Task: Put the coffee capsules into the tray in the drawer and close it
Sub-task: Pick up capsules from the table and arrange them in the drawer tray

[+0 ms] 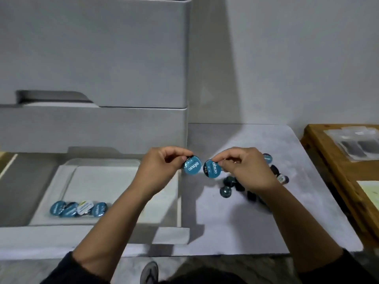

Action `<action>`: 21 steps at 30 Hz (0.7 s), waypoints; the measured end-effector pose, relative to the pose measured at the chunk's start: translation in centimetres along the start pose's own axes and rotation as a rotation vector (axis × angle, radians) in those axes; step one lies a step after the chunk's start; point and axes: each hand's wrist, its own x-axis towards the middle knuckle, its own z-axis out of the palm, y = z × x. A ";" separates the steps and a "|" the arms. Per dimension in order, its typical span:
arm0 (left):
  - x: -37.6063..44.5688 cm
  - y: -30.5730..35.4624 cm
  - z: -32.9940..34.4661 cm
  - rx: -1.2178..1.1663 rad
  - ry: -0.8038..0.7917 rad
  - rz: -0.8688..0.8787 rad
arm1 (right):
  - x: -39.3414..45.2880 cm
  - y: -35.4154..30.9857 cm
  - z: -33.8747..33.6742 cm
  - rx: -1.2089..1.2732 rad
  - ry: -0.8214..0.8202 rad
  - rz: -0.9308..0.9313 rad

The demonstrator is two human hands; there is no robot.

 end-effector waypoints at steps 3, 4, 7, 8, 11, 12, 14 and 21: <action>-0.2 -0.8 -5.9 0.111 0.002 -0.010 | 1.1 -2.9 4.2 -0.013 -0.132 -0.024; -0.1 -1.4 -7.7 0.153 -0.006 -0.025 | 1.6 -3.7 5.7 -0.030 -0.177 -0.030; 0.2 -3.8 -12.5 0.289 -0.052 -0.062 | 3.1 -5.3 10.5 -0.102 -0.293 -0.050; 0.4 -4.9 -13.8 0.331 -0.067 -0.073 | 3.6 -5.5 12.0 -0.125 -0.325 -0.049; 1.2 -8.0 -16.6 0.418 -0.168 -0.104 | 4.8 -5.5 16.4 -0.190 -0.421 -0.018; 1.4 -8.9 -17.2 0.434 -0.216 -0.117 | 5.1 -5.3 17.6 -0.204 -0.443 0.002; 1.9 -10.5 -17.8 0.468 -0.290 -0.142 | 5.6 -4.8 19.7 -0.259 -0.466 0.044; 2.7 -13.7 -17.5 0.575 -0.457 -0.165 | 6.2 -3.6 23.1 -0.416 -0.519 0.081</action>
